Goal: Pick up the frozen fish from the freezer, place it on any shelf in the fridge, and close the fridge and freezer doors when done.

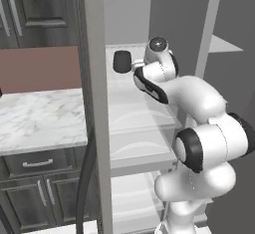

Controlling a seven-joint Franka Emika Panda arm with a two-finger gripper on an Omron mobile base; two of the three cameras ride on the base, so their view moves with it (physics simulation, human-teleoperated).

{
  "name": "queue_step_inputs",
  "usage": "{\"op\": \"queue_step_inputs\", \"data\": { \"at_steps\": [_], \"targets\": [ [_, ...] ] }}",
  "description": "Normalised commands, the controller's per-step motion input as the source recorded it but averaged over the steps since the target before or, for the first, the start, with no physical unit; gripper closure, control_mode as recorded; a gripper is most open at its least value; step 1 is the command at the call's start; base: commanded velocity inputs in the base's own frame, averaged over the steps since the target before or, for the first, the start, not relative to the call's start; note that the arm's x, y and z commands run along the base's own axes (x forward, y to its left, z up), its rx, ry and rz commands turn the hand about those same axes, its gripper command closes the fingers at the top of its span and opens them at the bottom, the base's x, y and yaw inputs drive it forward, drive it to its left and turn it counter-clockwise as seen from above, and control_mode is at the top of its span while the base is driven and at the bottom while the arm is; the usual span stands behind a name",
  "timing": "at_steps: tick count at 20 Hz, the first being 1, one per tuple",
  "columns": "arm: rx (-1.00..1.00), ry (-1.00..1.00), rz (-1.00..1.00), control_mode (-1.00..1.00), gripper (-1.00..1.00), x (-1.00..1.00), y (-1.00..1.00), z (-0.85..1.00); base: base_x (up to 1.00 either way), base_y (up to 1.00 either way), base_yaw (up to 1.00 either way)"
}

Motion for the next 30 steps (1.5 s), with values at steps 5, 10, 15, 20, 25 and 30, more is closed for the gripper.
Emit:
{"op": "queue_step_inputs", "data": {
  "at_steps": [5,10,15,20,25,30],
  "targets": [
    [0.02,-0.02,-0.05,-1.00,-1.00,-1.00,0.00,0.41,0.00,0.00,0.00],
    [0.04,0.00,-0.02,-1.00,-1.00,-0.90,-0.03,0.11,0.00,0.00,0.00],
    [0.00,-0.05,-0.01,-1.00,-1.00,0.66,-0.03,0.06,0.00,0.00,0.00],
    [0.01,0.10,0.00,-1.00,-1.00,0.61,0.16,-0.52,0.00,0.00,0.00],
    [0.11,0.26,0.00,-1.00,-1.00,0.03,0.02,-0.56,0.00,0.00,0.00],
    [0.21,0.15,0.00,-1.00,-1.00,-0.45,0.00,0.00,0.00,0.00,0.00]
  ]
}}
